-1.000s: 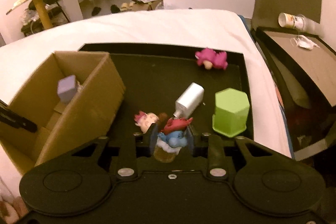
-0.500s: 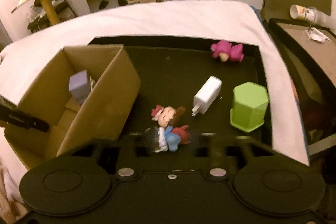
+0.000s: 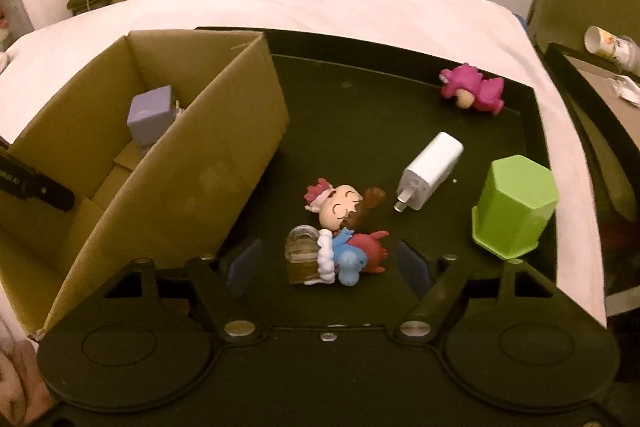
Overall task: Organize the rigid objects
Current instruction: 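Lift the blue figure with the right gripper and carry it over the box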
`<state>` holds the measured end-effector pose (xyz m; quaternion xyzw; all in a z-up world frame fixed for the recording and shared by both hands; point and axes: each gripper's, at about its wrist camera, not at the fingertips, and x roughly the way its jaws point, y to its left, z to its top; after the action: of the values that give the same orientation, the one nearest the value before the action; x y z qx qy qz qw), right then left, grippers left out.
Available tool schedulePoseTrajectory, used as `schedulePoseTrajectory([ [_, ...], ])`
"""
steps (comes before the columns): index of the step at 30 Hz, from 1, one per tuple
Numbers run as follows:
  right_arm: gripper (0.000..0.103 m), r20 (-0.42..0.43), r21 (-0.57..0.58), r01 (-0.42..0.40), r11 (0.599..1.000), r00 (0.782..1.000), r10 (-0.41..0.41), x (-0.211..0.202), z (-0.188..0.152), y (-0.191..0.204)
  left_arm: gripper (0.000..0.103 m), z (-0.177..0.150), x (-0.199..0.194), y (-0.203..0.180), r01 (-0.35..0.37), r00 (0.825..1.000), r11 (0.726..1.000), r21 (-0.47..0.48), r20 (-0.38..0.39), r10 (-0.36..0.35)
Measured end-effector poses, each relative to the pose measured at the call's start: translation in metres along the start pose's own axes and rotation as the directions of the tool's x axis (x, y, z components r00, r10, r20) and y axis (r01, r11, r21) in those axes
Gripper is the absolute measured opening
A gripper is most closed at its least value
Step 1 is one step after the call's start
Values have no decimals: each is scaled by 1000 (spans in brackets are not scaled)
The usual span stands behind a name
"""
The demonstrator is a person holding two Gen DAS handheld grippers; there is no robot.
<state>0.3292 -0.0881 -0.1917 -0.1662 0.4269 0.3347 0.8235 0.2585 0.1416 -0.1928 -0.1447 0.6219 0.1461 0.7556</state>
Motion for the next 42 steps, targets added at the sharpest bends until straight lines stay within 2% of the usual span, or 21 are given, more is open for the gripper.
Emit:
schedulePoseTrajectory([
  [4, 74, -17, -10, -1, 1000, 1000, 1, 7, 1, 1, 11, 1, 0, -2, 0, 1000, 1000, 0, 0, 0],
  [5, 70, -21, -13, 1, 1000, 1000, -1, 9, 1, 0, 11, 0, 0, -3, -1, 1000, 1000, 1, 0, 1],
  [7, 55, -29, -13, 2, 1000, 1000, -2, 12, 1, -1, 11, 1, 0, -4, -3, 1000, 1000, 4, 0, 3],
  [15, 55, 10, -27, 5, 1000, 1000, -4, -9, 5, 0, 11, 1, 0, -4, -5, 1000, 1000, 6, -2, 5],
  [26, 55, 105, -58, -8, 998, 994, 14, -48, 34, 10, 11, 0, 0, -4, -5, 1000, 1000, 0, 0, 5],
  [42, 55, 170, -175, -22, 984, 984, 52, -61, 76, 41, 11, 2, 1, -6, -11, 1000, 1000, 16, -4, 11],
])
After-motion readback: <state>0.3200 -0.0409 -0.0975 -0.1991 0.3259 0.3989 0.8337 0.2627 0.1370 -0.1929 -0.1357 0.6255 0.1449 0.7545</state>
